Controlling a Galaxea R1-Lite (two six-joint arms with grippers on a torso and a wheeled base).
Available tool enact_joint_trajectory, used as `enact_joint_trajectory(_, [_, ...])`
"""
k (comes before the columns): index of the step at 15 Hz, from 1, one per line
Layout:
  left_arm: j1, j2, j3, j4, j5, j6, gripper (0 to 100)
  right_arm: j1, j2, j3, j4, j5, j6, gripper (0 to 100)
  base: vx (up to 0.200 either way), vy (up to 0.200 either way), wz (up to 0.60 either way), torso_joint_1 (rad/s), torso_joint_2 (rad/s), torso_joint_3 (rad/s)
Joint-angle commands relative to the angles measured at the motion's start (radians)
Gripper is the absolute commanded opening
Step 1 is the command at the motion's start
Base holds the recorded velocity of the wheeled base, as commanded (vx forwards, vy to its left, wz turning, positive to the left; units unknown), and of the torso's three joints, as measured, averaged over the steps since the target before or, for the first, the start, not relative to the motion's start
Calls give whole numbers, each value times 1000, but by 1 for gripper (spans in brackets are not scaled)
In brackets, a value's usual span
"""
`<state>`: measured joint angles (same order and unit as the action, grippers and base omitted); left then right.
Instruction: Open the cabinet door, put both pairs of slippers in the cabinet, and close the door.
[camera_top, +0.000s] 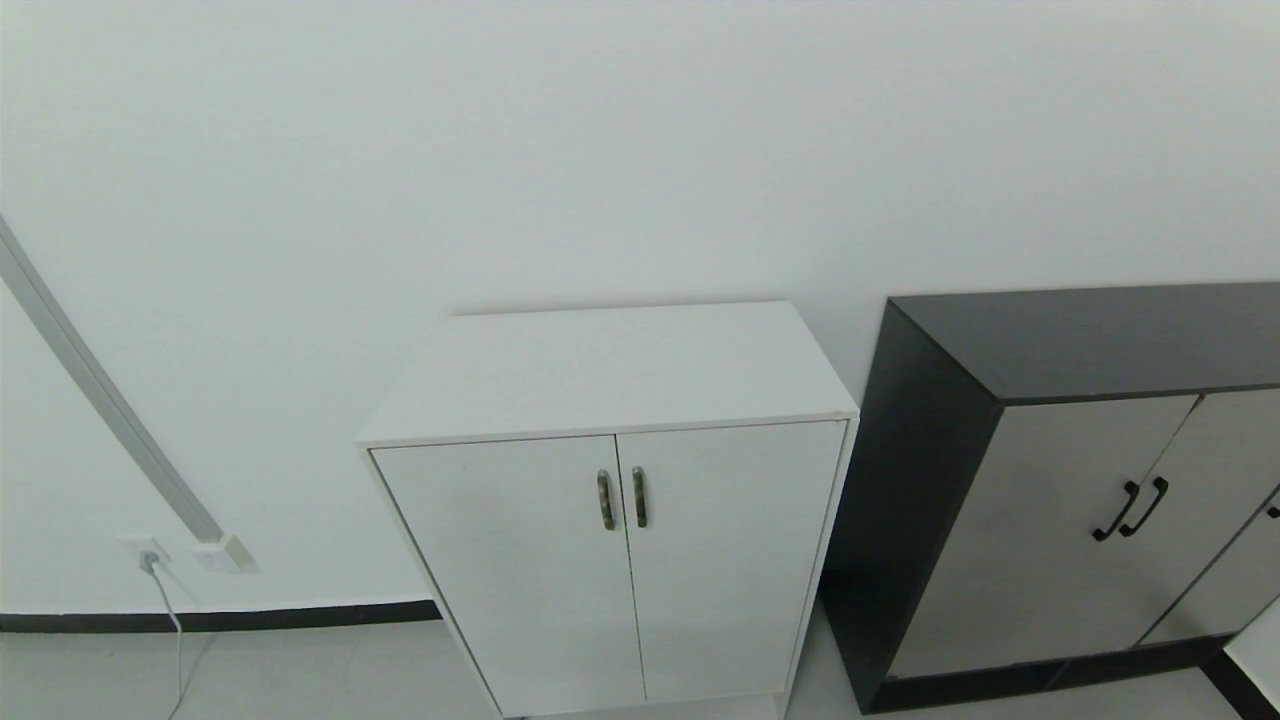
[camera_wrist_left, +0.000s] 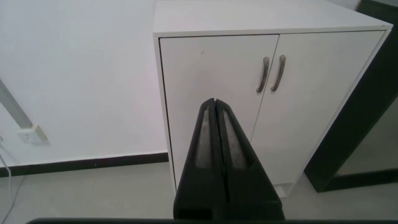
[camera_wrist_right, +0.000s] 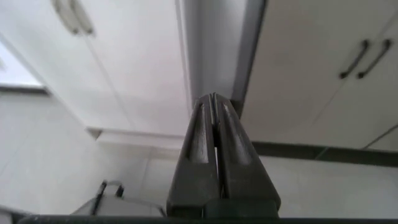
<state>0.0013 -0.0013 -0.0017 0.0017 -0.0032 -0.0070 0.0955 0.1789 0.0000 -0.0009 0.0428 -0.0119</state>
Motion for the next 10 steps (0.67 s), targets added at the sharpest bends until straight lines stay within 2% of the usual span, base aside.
enact_joint_trajectory(1, [0, 1, 0, 0, 0, 1, 0, -30, -64, 0, -1, 0, 1, 0, 0, 0, 0, 0, 0, 0])
enact_joint_trajectory(5, [0, 1, 0, 0, 0, -1, 0, -91, -162, 0, -1, 0, 3, 0, 0, 0, 0, 0, 0, 0])
enact_joint_trajectory(9, [0, 1, 0, 0, 0, -1, 0, -94, -179, 0, -7, -17, 73, 0, 0, 0, 0, 0, 0, 0])
enact_joint_trajectory(10, [0, 1, 0, 0, 0, -1, 0, -94, -179, 0, -8, -50, 81, 0, 0, 0, 0, 0, 0, 0])
